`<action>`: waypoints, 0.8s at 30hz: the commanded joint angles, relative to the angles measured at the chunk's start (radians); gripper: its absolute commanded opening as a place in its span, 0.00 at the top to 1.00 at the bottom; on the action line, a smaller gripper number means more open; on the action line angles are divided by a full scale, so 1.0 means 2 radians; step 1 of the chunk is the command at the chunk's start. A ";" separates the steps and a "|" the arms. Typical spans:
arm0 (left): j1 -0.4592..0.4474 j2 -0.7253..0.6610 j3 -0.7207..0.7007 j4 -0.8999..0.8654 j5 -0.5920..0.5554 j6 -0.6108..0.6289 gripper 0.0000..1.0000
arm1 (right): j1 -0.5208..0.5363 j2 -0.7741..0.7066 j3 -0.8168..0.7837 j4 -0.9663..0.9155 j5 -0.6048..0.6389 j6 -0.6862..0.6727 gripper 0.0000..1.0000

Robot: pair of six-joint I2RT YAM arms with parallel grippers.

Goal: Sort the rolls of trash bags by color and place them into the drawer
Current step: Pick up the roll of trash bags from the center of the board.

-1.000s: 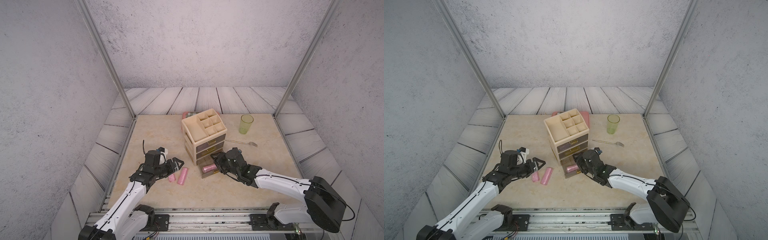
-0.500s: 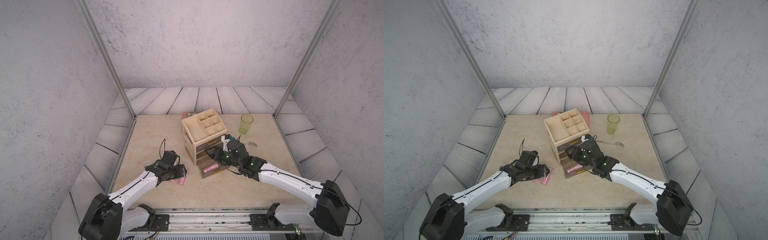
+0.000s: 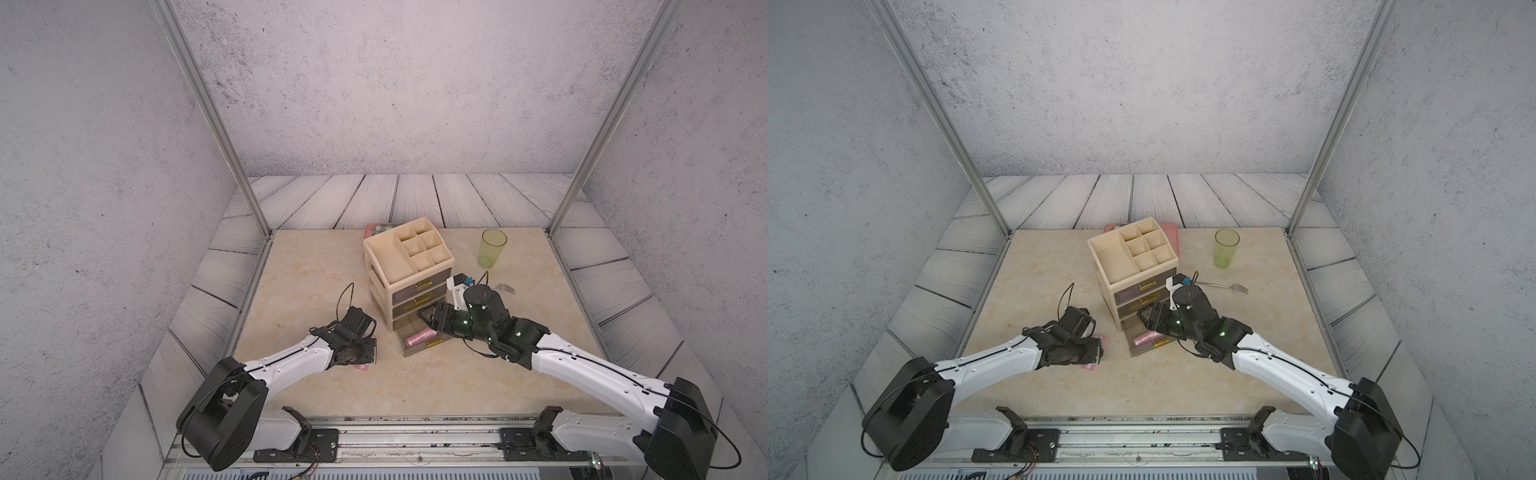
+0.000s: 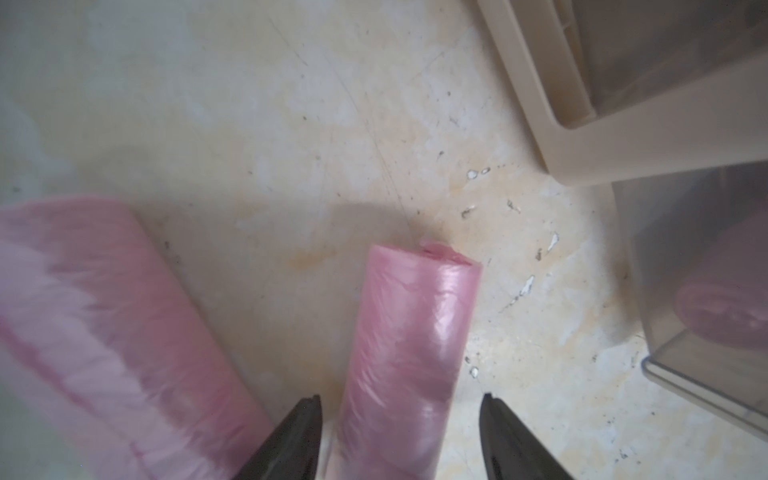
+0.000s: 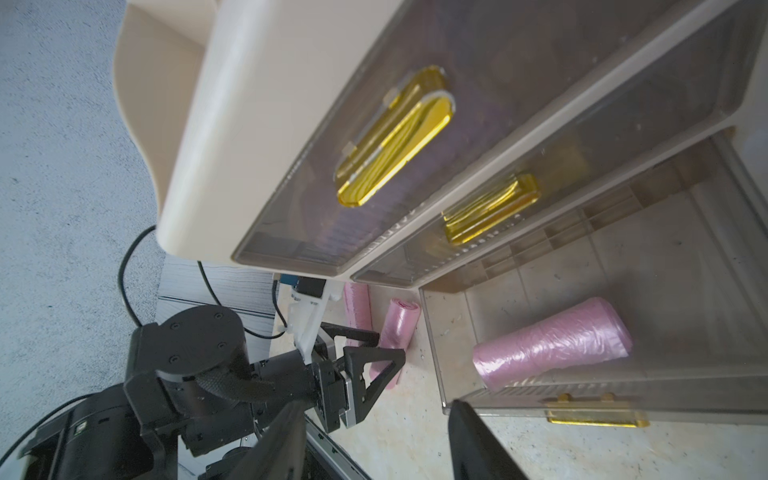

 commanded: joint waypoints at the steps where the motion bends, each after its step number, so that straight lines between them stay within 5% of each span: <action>1: -0.003 0.013 -0.010 0.016 -0.008 -0.005 0.37 | -0.004 -0.010 -0.010 0.002 -0.016 -0.007 0.41; 4: -0.003 0.011 -0.030 0.039 0.004 -0.019 0.43 | -0.006 -0.015 -0.011 0.001 -0.017 -0.009 0.40; 10: -0.002 -0.038 -0.048 0.041 0.018 -0.024 0.76 | -0.006 -0.012 -0.004 0.009 -0.037 -0.007 0.38; 19: 0.020 -0.262 -0.058 0.040 0.150 -0.014 0.72 | -0.001 0.047 0.006 0.115 -0.119 0.057 0.28; 24: 0.035 -0.297 -0.035 0.044 0.222 -0.042 0.71 | 0.020 0.081 0.026 0.156 -0.132 0.071 0.27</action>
